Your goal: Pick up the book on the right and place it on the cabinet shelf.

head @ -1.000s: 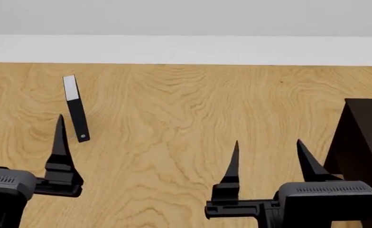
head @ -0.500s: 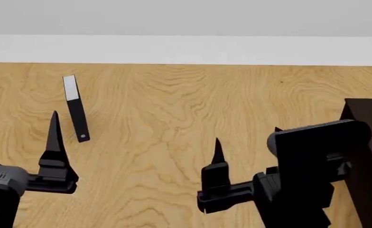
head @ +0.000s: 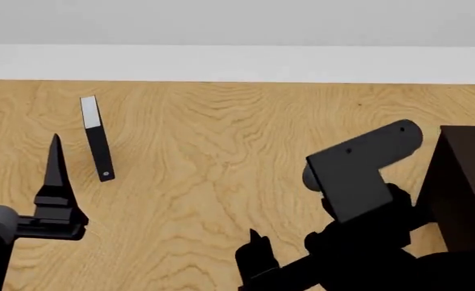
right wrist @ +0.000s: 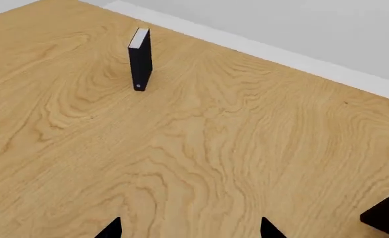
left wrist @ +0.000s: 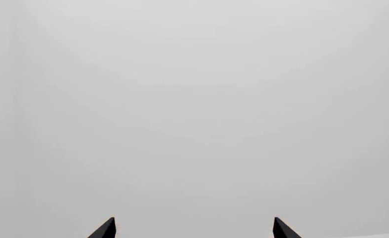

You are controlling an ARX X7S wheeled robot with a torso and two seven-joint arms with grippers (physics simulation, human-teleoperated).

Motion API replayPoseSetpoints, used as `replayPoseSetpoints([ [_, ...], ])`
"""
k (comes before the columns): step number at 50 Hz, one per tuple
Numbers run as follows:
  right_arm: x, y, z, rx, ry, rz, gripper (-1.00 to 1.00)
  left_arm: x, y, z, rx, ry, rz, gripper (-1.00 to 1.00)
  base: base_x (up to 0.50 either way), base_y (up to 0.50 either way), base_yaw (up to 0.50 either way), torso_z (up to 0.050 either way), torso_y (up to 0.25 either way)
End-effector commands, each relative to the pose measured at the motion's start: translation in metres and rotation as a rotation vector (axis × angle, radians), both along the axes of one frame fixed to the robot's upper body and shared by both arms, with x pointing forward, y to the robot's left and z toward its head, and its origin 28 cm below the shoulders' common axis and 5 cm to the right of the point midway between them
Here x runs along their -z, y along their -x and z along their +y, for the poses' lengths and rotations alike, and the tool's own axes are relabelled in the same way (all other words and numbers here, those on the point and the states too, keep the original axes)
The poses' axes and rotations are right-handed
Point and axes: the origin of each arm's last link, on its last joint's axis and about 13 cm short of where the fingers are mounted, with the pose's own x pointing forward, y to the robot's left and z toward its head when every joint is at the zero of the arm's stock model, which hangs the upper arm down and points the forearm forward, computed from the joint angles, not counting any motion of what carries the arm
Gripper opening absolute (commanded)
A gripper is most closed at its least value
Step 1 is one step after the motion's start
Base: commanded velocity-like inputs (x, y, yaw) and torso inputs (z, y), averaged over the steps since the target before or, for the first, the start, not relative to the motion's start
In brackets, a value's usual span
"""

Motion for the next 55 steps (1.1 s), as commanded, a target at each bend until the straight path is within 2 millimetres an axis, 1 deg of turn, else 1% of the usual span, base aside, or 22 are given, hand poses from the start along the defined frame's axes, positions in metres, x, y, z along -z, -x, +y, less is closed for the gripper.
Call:
replayPoseSetpoints([
  [1, -0.011, 0.011, -0.007, -0.002, 0.08, 0.137, 1.0, -0.002, 0.001, 0.002, 0.003, -0.005, -0.003, 1.0, 0.0, 0.0, 0.0, 0.0, 0.0],
  [7, -0.014, 0.018, -0.005, -0.004, 0.076, 0.212, 1.0, -0.004, 0.004, 0.002, 0.006, -0.013, -0.002, 1.0, 0.0, 0.0, 0.0, 0.0, 0.0],
  [11, -0.012, 0.021, -0.003, -0.01, 0.085, 0.24, 1.0, -0.005, 0.004, 0.003, 0.009, -0.016, -0.004, 1.0, 0.0, 0.0, 0.0, 0.0, 0.0],
  [17, -0.015, 0.025, -0.004, -0.016, 0.074, 0.283, 1.0, -0.005, 0.004, 0.002, 0.013, -0.016, -0.006, 1.0, 0.0, 0.0, 0.0, 0.0, 0.0],
  [20, -0.012, 0.027, -0.002, -0.029, 0.092, 0.316, 1.0, -0.005, 0.004, 0.002, 0.014, -0.016, -0.008, 1.0, 0.0, 0.0, 0.0, 0.0, 0.0],
  [21, -0.011, 0.027, -0.002, -0.034, 0.126, 0.325, 1.0, -0.006, 0.005, 0.002, 0.017, -0.014, -0.009, 1.0, 0.0, 0.0, 0.0, 0.0, 0.0],
  [22, -0.011, 0.027, -0.001, -0.041, 0.112, 0.329, 1.0, -0.006, 0.006, 0.002, 0.019, -0.015, -0.011, 1.0, 0.0, 0.0, 0.0, 0.0, 0.0],
  [32, -0.012, 0.037, 0.002, -0.051, 0.178, 0.393, 1.0, -0.008, 0.008, 0.003, 0.021, -0.016, -0.025, 1.0, 0.0, 0.0, 0.0, 0.0, 0.0],
  [36, -0.011, 0.038, 0.001, -0.045, 0.195, 0.407, 1.0, -0.007, 0.007, 0.003, 0.021, -0.019, -0.022, 1.0, 0.0, 0.0, 0.0, 0.0, 0.0],
  [40, -0.005, 0.041, 0.002, -0.067, 0.228, 0.439, 1.0, -0.007, 0.007, 0.003, 0.02, -0.021, -0.023, 1.0, 0.0, 0.0, 0.0, 0.0, 0.0],
  [47, -0.003, 0.043, 0.003, -0.08, 0.247, 0.456, 1.0, -0.008, 0.008, 0.004, 0.02, -0.021, -0.023, 1.0, 0.0, 0.0, 0.0, 0.0, 0.0],
  [52, -0.003, 0.042, 0.002, -0.078, 0.262, 0.47, 1.0, -0.007, 0.007, 0.004, 0.019, -0.021, -0.022, 1.0, 0.0, 0.0, 0.0, 0.0, 0.0],
  [55, -0.003, 0.036, 0.001, -0.06, 0.281, 0.475, 1.0, -0.007, 0.007, 0.003, 0.021, -0.021, -0.022, 1.0, 0.0, 0.0, 0.0, 0.0, 0.0],
])
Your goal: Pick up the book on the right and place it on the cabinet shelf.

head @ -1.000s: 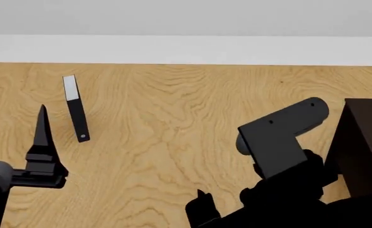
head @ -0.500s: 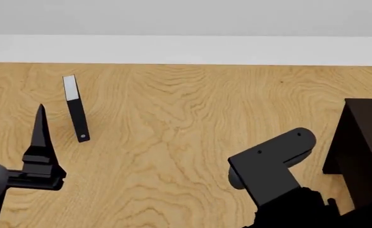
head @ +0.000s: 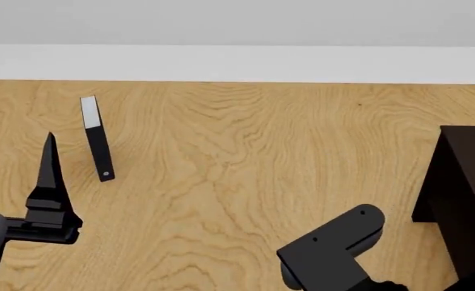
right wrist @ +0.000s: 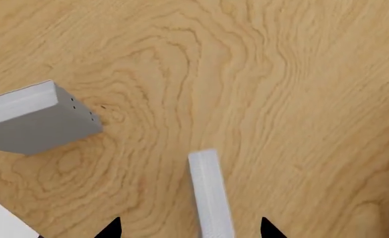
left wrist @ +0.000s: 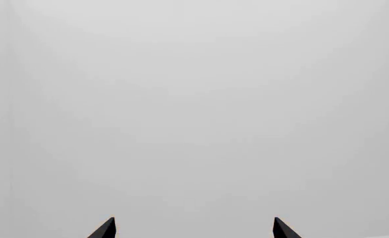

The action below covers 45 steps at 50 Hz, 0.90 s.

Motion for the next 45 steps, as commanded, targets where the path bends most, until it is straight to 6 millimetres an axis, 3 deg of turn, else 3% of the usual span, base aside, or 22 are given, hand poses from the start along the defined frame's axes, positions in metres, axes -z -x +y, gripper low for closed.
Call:
replayPoseSetpoints([
  [1, 0.001, -0.005, -0.002, 0.007, 0.058, 0.036, 1.0, 0.0, 0.0, 0.0, 0.004, -0.002, 0.0, 1.0, 0.0, 0.0, 0.0, 0.0, 0.0],
  [13, -0.014, -0.03, -0.001, 0.022, 0.117, 0.07, 1.0, 0.0, 0.0, 0.0, 0.001, -0.004, 0.0, 1.0, 0.0, 0.0, 0.0, 0.0, 0.0],
  [28, 0.012, -0.056, 0.008, -0.008, 0.103, 0.126, 1.0, -0.001, 0.0, 0.001, -0.001, 0.004, 0.003, 1.0, 0.0, 0.0, 0.0, 0.0, 0.0],
  [45, 0.038, -0.06, 0.01, -0.032, 0.141, 0.201, 1.0, 0.0, -0.001, 0.001, -0.002, 0.008, 0.002, 1.0, 0.0, 0.0, 0.0, 0.0, 0.0],
])
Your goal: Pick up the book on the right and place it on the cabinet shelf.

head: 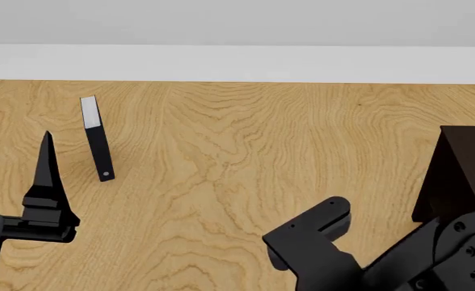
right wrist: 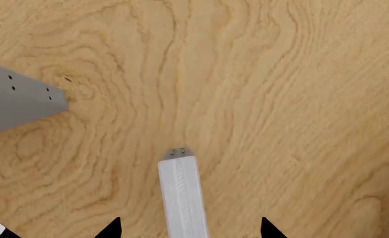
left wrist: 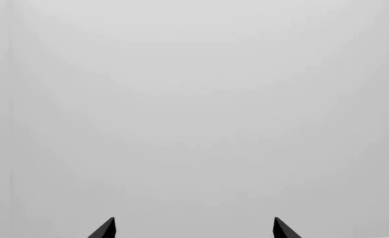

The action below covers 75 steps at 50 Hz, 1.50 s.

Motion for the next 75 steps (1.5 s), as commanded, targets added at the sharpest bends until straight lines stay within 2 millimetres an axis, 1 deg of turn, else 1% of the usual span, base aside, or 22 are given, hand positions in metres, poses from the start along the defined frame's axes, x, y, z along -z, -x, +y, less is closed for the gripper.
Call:
replayPoseSetpoints([
  [1, 0.015, -0.003, 0.002, -0.011, 0.021, 0.049, 1.0, 0.0, 0.0, 0.0, 0.001, 0.001, 0.001, 1.0, 0.0, 0.0, 0.0, 0.0, 0.0],
  [6, 0.018, -0.002, 0.001, -0.014, 0.027, 0.061, 1.0, 0.0, 0.0, 0.001, 0.0, 0.003, 0.0, 1.0, 0.0, 0.0, 0.0, 0.0, 0.0],
  [15, 0.03, -0.004, 0.001, -0.016, 0.011, 0.062, 1.0, 0.001, -0.001, 0.001, 0.0, 0.004, 0.0, 1.0, 0.0, 0.0, 0.0, 0.0, 0.0],
  [26, 0.035, -0.008, 0.001, -0.016, 0.009, 0.058, 1.0, 0.001, -0.001, 0.001, -0.001, 0.001, 0.002, 1.0, 0.0, 0.0, 0.0, 0.0, 0.0],
  [40, 0.048, -0.01, 0.0, -0.023, 0.008, 0.083, 1.0, 0.004, -0.002, -0.001, 0.005, -0.01, 0.009, 1.0, 0.0, 0.0, 0.0, 0.0, 0.0],
  [75, 0.066, -0.015, 0.0, -0.017, 0.005, 0.118, 1.0, 0.002, -0.002, 0.0, 0.002, -0.006, 0.006, 1.0, 0.0, 0.0, 0.0, 0.0, 0.0],
])
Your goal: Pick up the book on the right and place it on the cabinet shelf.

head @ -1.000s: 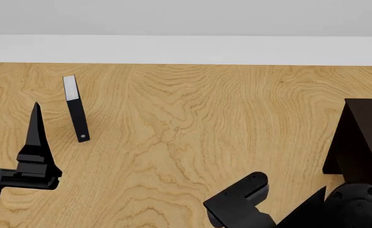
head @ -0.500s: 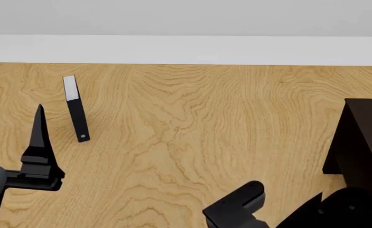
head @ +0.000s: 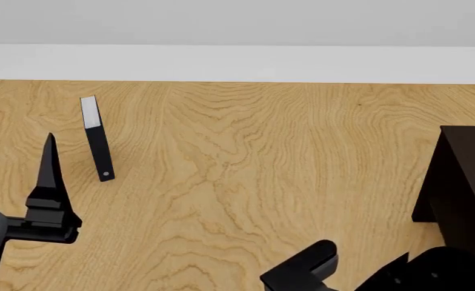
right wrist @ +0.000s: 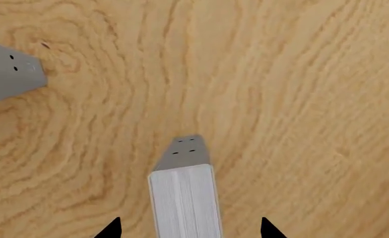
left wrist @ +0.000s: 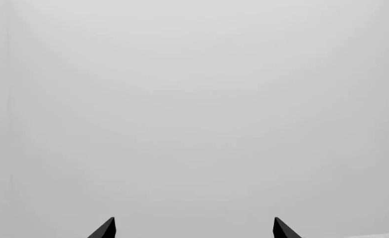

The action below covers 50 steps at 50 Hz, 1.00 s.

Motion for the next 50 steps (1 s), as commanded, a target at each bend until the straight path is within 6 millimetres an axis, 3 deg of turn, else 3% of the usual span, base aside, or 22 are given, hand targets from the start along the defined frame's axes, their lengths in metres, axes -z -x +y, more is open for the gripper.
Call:
replayPoseSetpoints([
  [1, 0.006, -0.002, 0.001, -0.002, -0.003, 0.01, 1.0, 0.0, 0.0, 0.0, -0.001, 0.0, -0.001, 1.0, 0.0, 0.0, 0.0, 0.0, 0.0],
  [9, 0.007, -0.002, 0.001, -0.006, 0.005, 0.008, 1.0, 0.0, 0.0, 0.0, -0.003, 0.0, -0.001, 1.0, 0.0, 0.0, 0.0, 0.0, 0.0],
  [10, 0.005, -0.002, 0.001, -0.009, 0.004, 0.008, -1.0, -0.001, 0.0, 0.001, -0.004, 0.001, -0.002, 1.0, 0.0, 0.0, 0.0, 0.0, 0.0],
  [23, -0.004, -0.001, 0.001, -0.01, 0.052, -0.061, -1.0, -0.001, 0.0, 0.001, -0.002, 0.001, -0.004, 1.0, 0.0, 0.0, 0.0, 0.0, 0.0],
  [28, -0.029, -0.003, 0.004, 0.026, 0.06, -0.244, -1.0, 0.0, 0.0, 0.0, -0.002, -0.001, -0.002, 1.0, 0.0, 0.0, 0.0, 0.0, 0.0],
  [34, -0.051, 0.002, 0.009, 0.033, 0.072, -0.345, -1.0, -0.001, 0.0, 0.001, -0.002, 0.001, -0.004, 1.0, 0.0, 0.0, 0.0, 0.0, 0.0],
  [50, -0.082, -0.006, 0.018, 0.107, 0.152, -0.487, -1.0, -0.002, 0.0, 0.001, -0.007, 0.001, -0.006, 1.0, 0.0, 0.0, 0.0, 0.0, 0.001],
])
